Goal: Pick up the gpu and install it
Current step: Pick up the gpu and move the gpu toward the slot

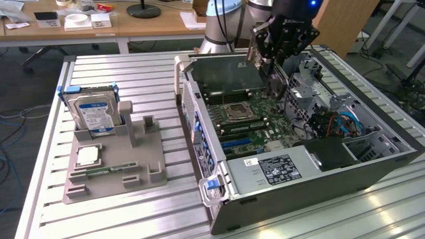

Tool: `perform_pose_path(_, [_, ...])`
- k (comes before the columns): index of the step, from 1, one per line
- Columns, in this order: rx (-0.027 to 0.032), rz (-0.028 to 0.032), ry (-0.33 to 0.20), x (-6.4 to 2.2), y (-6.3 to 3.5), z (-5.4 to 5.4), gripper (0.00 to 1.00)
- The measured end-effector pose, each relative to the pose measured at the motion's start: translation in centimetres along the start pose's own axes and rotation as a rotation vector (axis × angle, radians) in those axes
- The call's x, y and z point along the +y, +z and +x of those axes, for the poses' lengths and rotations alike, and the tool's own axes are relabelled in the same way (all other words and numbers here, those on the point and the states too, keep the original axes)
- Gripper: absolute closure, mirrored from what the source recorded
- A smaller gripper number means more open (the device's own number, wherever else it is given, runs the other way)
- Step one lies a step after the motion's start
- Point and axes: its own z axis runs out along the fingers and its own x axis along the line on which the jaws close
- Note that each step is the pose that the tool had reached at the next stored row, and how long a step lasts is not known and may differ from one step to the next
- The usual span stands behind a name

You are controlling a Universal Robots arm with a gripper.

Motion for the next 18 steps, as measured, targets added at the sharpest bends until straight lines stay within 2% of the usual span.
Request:
perform_pose_path(7, [0.0,0.0,0.0,0.04,0.07,-1.3,0.73])
perform_pose_path(18, [0.0,0.0,0.0,0.15,0.21,-4.1,0.73])
